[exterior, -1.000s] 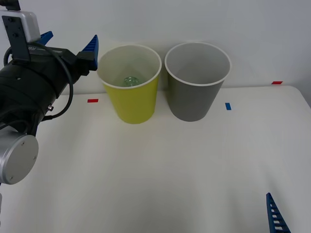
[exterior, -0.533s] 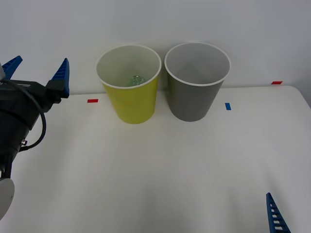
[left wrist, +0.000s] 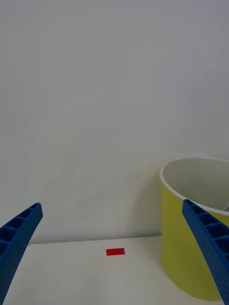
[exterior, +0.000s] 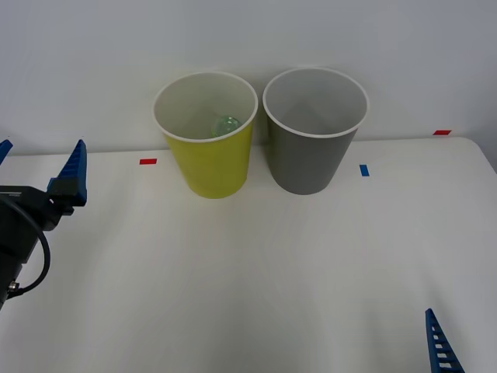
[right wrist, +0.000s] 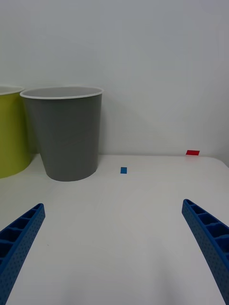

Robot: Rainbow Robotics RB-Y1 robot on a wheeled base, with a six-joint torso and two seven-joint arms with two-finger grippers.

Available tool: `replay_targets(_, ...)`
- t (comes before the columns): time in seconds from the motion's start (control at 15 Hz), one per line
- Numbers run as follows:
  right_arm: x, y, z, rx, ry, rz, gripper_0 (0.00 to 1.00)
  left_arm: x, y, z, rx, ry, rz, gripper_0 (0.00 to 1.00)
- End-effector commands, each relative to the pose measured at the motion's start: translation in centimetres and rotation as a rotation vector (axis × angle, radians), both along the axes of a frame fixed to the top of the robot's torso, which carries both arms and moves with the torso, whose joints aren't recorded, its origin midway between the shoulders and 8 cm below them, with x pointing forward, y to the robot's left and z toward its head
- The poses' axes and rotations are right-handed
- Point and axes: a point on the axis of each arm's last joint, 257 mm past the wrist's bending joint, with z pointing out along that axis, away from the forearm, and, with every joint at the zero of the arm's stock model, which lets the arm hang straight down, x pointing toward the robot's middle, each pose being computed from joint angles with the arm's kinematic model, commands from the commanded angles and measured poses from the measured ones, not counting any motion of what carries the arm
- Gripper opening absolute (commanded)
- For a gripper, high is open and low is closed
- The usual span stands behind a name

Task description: Put cans in the gray bin and PET bottles in the light green bin.

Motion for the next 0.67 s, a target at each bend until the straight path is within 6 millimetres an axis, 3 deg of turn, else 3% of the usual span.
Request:
replay_targets(0.07, 0.0, 0.0, 0.0, 0.0, 0.0, 0.0, 1.0, -2.3, 0.3, -1.7, -0.018, -0.001, 0.002, 1.0)
replay_targets(0.4, 0.0, 0.0, 0.0, 0.0, 0.0, 0.0, 1.0, -6.6, 1.0, -5.3, -0.038, 0.024, 0.024, 1.0)
replay_targets(0.67, 0.0, 0.0, 0.0, 0.0, 0.0, 0.0, 1.0, -9.0, 1.0, -7.9, -0.04, 0.016, 0.018, 1.0)
